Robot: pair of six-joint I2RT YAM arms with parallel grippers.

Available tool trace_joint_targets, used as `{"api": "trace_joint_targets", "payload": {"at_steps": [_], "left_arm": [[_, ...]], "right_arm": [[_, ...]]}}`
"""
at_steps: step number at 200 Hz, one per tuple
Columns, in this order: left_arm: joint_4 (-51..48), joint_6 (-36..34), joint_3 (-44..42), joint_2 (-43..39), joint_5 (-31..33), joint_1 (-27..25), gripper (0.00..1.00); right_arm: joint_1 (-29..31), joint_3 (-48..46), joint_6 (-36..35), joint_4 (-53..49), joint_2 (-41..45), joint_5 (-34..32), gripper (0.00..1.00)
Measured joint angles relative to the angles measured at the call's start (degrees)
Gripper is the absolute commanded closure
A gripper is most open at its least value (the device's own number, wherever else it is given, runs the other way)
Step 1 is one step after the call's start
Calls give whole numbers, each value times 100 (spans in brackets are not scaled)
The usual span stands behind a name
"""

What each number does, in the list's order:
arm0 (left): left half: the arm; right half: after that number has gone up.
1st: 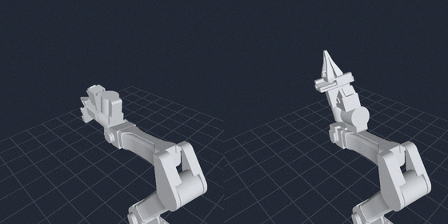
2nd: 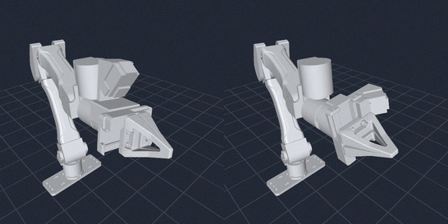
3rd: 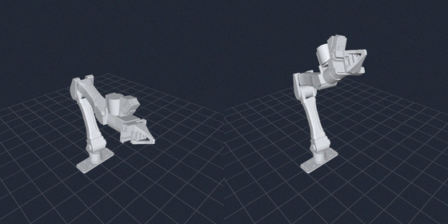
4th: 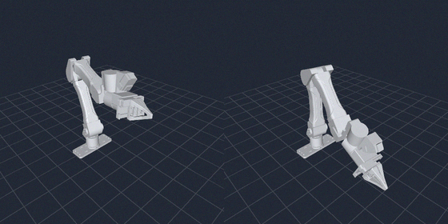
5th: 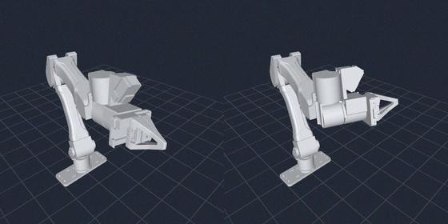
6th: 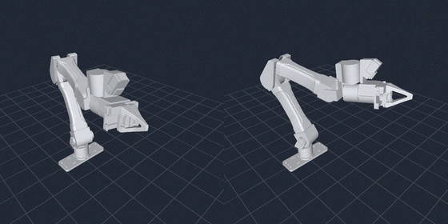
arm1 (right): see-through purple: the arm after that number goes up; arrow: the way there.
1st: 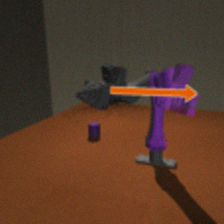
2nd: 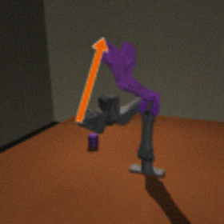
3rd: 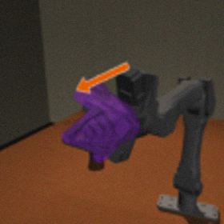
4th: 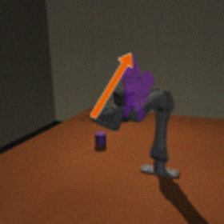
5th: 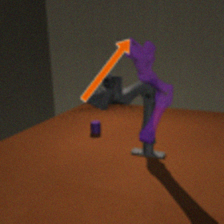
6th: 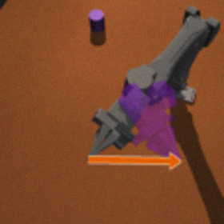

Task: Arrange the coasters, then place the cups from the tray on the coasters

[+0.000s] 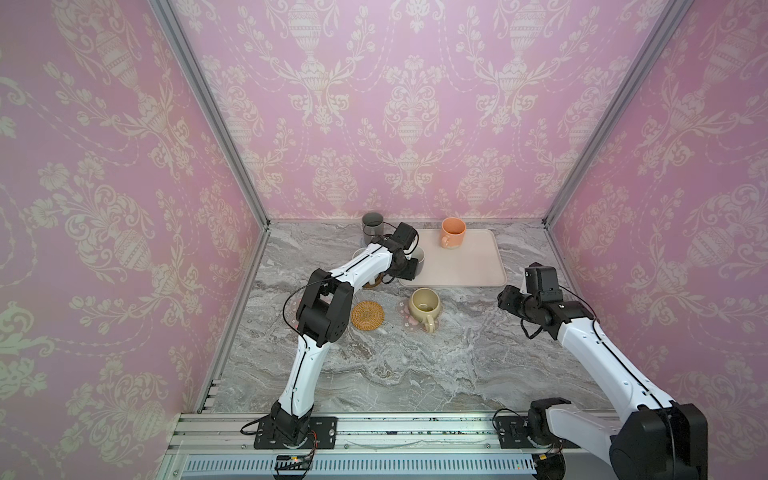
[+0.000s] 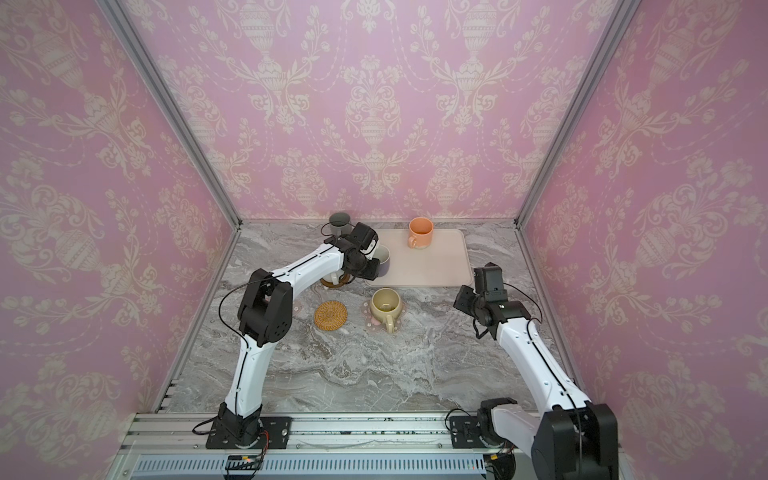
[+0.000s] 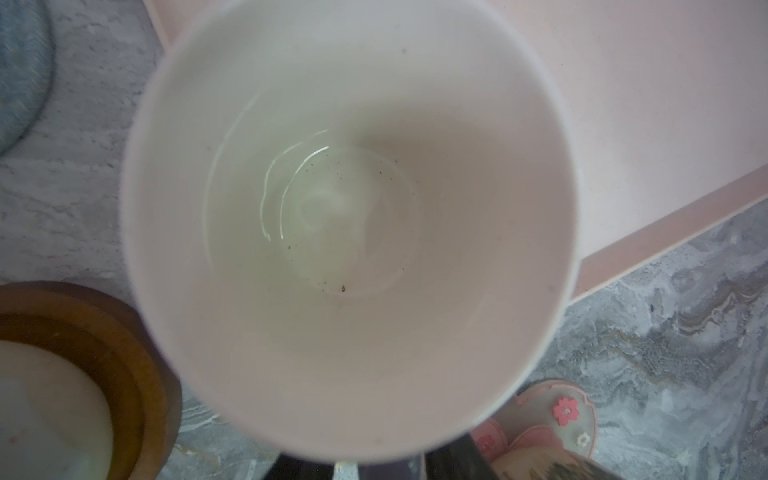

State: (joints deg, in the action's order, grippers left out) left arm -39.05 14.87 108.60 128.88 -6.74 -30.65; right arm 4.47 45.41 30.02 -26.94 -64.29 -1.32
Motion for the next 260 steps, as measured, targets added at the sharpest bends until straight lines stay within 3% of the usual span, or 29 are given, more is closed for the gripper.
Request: {"api": "trace_joint_targets", "payload": {"at_steps": [49,89,104,209,260], "left_arm": [[-46,17,98,2,243,-26,77],[-55,4,168,24,439,-105,90],[-125,-17,236,68,533,-151,100],[-584,-498,789,203,649,-352,100],[-603,-516,793,-142,651,-352,100]], "right_arm": [[-2,0,0,-35,2,2,43],[-2,0,0,-35,2,2,43],[0,0,0,-35,4,2,43],[0,-114,0,-37,197,-4,43],[0,-116,-2,-37,236,-2,43]]}}
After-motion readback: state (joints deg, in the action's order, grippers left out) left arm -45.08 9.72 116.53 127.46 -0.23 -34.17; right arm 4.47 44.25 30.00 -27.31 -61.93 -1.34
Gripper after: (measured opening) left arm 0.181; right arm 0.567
